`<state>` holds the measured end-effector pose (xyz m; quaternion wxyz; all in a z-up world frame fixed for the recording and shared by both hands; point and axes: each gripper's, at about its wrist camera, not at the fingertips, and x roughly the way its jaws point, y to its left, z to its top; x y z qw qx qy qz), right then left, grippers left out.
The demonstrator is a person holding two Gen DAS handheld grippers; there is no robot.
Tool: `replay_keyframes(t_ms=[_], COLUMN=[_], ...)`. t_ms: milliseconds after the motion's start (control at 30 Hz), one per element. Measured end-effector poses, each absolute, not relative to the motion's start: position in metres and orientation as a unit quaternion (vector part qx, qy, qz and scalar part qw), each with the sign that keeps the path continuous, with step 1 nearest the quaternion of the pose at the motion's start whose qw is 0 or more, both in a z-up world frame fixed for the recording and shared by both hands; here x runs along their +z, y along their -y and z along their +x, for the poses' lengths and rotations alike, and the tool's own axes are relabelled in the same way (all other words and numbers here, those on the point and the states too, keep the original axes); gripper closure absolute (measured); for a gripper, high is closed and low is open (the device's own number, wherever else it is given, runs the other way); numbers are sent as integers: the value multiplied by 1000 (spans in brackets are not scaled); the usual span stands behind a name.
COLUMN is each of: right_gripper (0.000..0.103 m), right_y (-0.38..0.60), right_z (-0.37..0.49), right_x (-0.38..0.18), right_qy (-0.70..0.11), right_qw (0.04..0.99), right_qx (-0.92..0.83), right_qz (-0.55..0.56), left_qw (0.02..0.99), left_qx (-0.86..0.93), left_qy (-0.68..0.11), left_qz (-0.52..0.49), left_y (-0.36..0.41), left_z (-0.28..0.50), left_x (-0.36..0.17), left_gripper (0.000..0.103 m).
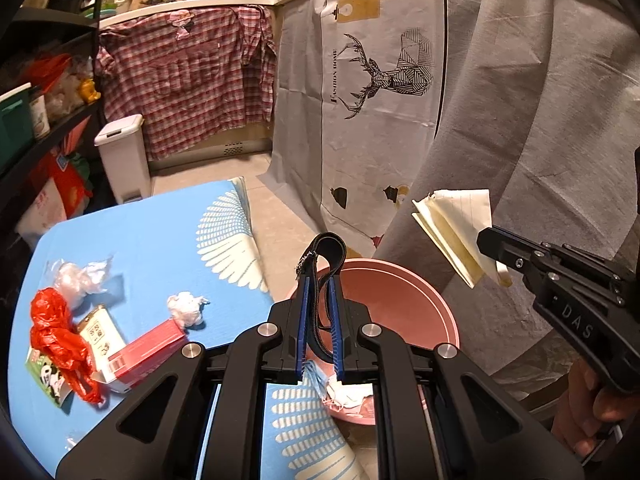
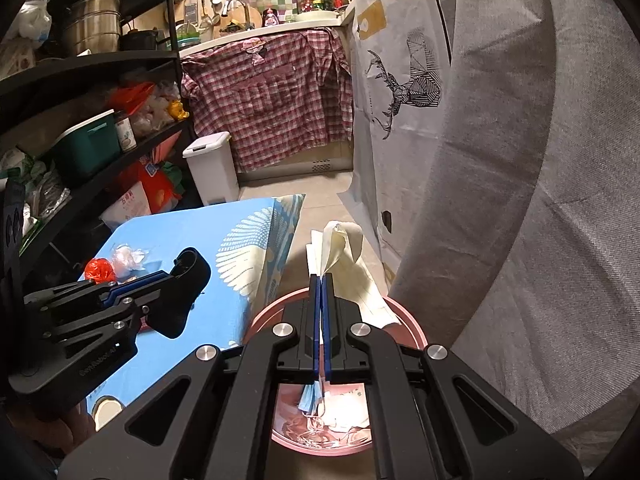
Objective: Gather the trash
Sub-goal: 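Carry the band with the left tool over the bin and open while the right tool drops the napkin, then move the left tool to the red plastic bag while the right tool approaches the crumpled tissue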
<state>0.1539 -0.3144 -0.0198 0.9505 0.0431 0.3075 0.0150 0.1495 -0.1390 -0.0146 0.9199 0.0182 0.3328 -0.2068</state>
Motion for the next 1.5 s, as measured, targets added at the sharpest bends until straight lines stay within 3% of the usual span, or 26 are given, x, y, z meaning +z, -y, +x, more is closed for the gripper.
replay_keyframes(t_ms=[433, 500, 533, 567, 633, 700, 1100, 1500], right_gripper=[98, 98, 98, 91, 61, 56, 56, 56], right_y=[314, 314, 314, 315, 316, 316, 314, 277], right_z=[160, 160, 161, 162, 161, 160, 157, 142], right_x=[-24, -25, -25, -26, -25, -24, -21, -3], right_qy=[-306, -306, -308, -308, -305, -300, -286, -236], right_qw=[952, 952, 951, 951, 952, 953, 958, 972], right_qx=[-12, -16, -19, -20, -25, -27, -31, 9], right_qz=[21, 15, 14, 14, 16, 15, 10, 13], left_qw=[912, 912, 912, 913, 914, 913, 922, 949], left_qx=[-217, -216, -215, -214, -209, -207, -186, -103], left_qy=[-347, -348, -348, -346, -346, -350, -337, -297], left_qz=[29, 30, 32, 33, 35, 30, 27, 26], left_y=[155, 156, 156, 156, 154, 151, 118, 28], left_z=[161, 162, 163, 163, 164, 166, 157, 137], left_x=[-32, -32, -32, -32, -34, -35, -24, -5], left_gripper=[92, 83, 71, 63, 61, 61, 61, 61])
